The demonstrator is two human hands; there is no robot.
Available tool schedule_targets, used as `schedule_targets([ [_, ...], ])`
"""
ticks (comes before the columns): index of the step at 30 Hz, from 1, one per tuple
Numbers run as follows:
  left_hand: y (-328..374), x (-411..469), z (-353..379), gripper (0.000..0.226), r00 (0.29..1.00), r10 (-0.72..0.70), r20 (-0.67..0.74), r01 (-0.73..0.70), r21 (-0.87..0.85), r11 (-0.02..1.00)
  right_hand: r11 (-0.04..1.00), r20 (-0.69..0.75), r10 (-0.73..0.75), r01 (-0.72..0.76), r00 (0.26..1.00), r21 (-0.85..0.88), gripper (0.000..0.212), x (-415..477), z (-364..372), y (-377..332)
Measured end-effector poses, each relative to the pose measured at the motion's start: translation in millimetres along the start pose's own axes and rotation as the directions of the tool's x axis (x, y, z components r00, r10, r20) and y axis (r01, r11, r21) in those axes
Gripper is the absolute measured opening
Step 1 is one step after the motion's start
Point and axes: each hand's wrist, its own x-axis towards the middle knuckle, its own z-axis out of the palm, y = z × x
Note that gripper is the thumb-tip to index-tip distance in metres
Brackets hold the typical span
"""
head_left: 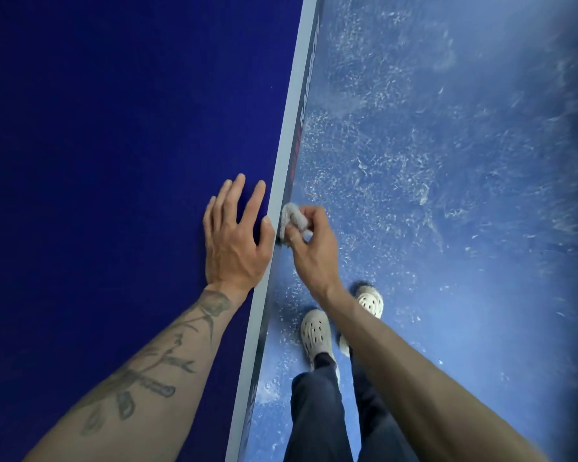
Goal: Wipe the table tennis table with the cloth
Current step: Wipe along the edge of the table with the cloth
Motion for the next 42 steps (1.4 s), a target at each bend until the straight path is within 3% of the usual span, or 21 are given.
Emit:
schedule_targets([
  [4, -2, 1, 0, 0.055, 1.0, 0.006, 0.002, -0.006, 0.002, 1.0, 0.998, 0.091, 0.014, -0.008, 0.996, -0.065, 0.014, -17, -8, 9],
  [11, -2, 2, 0, 0.056, 1.0, 0.007, 0.014, -0.007, 0.014, 1.0, 0.999, -0.06, -0.052, 0.052, 0.997, 0.006, 0.015, 78, -3, -38],
  [19, 4, 11, -9, 0.054, 0.998, -0.01, 0.068, 0.01, 0.002, 1.0, 0.999, 0.079, 0.035, -0.034, 0.996, -0.014, 0.012, 20, -14, -36],
  [26, 12, 117, -11, 0.053, 0.996, 0.0, 0.093, 0.002, -0.019, 1.0, 0.997, -0.057, -0.042, 0.039, 0.997, -0.061, 0.015, 151, -14, -105],
  [35, 34, 244, 1, 0.052, 0.993, 0.049, 0.109, -0.047, -0.021, 0.999, 0.997, 0.009, 0.057, -0.057, 0.998, -0.056, 0.007, 117, -16, -88],
  [42, 48, 306, 11, 0.051, 0.993, 0.081, 0.09, -0.082, 0.007, 0.997, 0.999, -0.127, -0.017, 0.012, 0.992, -0.044, 0.014, 239, -18, -143],
])
